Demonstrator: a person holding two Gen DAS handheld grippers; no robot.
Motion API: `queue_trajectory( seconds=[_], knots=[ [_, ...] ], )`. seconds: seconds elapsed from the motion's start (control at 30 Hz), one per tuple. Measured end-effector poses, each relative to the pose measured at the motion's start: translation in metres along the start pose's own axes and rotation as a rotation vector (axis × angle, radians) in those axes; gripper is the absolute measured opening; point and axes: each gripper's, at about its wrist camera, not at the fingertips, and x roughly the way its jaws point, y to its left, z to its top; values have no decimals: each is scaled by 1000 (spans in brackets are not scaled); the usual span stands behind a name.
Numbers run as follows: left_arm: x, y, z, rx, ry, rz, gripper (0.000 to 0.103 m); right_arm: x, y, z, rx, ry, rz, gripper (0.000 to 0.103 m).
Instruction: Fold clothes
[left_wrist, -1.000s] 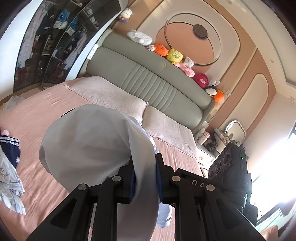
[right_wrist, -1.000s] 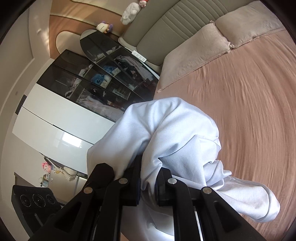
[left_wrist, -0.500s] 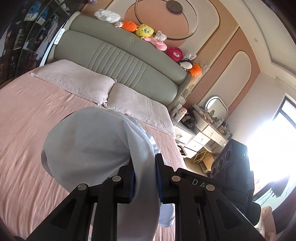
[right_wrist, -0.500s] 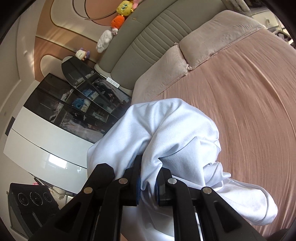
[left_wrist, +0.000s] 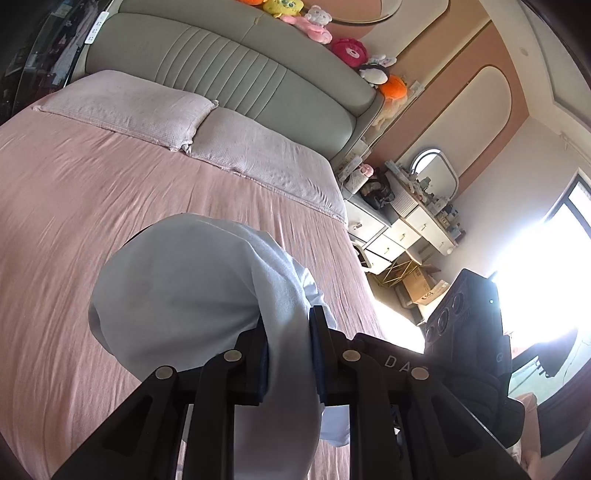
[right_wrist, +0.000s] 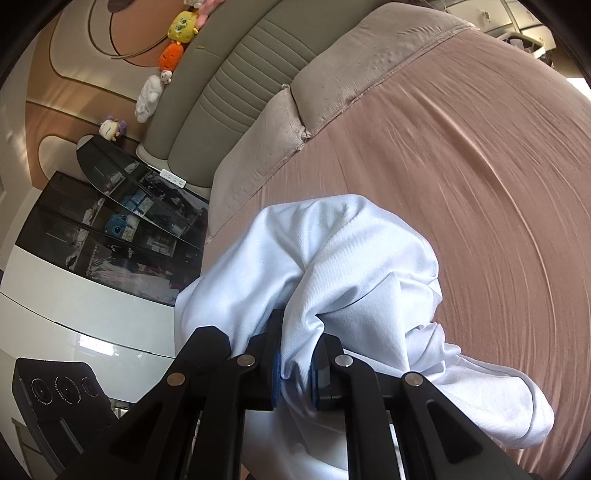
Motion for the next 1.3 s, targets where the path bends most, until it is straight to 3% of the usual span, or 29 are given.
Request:
queue_trajectory(
  seconds=[0.5,0.63,0.73,0.77,0.83,0.87,0.9,0.97,1.1,1.3],
  knots=[
    [52,62,-39,-84,173,140,16,81,-49,-15,18,154,-142,11],
    [57,70,-44,-94,222,180,19,89,-42,-17,-103,186,-276,13],
    [55,71,-45,-81,225,221,21,91,-36,-19,-204,207,-389,26],
    [52,71,-45,-85,223,226,22,91,-34,-20,-231,208,-418,36],
    [47,72,-44,-91,214,231,28,86,-32,-20,-253,202,-456,51],
    [44,72,-43,-93,206,244,41,81,-32,-19,-245,194,-459,61],
    [41,73,-42,-96,198,262,70,77,-33,-18,-237,187,-463,67],
    [34,77,-40,-112,188,274,100,65,-34,-16,-224,162,-465,69],
    [20,77,-38,-115,177,288,101,46,-23,-19,-284,139,-508,75],
    [2,63,-41,-8,177,294,101,23,-3,-38,-393,91,-591,75]
  ],
)
